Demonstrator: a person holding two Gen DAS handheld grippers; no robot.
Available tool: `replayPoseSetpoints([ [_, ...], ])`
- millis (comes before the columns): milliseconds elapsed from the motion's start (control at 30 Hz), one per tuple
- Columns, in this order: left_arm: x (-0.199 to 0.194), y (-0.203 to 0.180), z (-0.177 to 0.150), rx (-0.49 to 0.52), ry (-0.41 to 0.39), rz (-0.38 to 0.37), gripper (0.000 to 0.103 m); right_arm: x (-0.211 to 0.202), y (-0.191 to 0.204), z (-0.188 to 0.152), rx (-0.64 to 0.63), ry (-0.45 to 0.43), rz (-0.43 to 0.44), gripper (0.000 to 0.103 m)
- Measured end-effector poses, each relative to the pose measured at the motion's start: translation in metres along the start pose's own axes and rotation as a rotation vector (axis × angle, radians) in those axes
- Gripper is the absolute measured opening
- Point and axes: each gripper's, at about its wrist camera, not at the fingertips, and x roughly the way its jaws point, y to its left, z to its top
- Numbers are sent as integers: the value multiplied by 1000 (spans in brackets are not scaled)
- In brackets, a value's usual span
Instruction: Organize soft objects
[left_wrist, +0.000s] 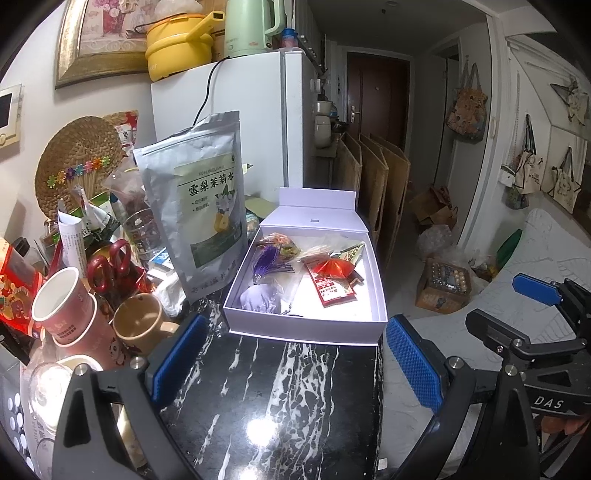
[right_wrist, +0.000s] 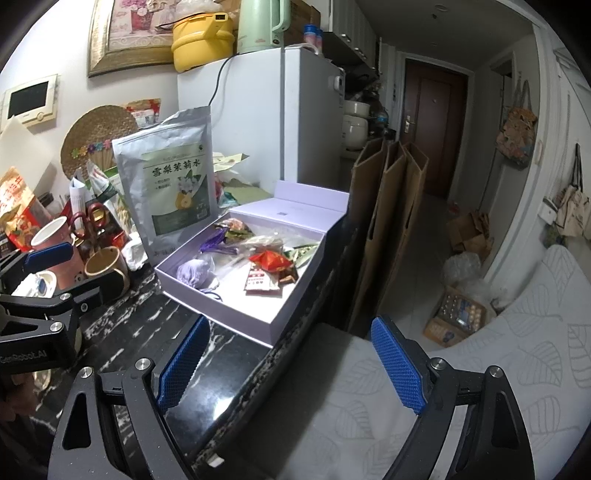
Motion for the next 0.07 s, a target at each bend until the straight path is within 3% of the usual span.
replayPoseSetpoints([
  [67,0,1,0,-4,3,-9,99,0,0,0,1,1,1,90],
])
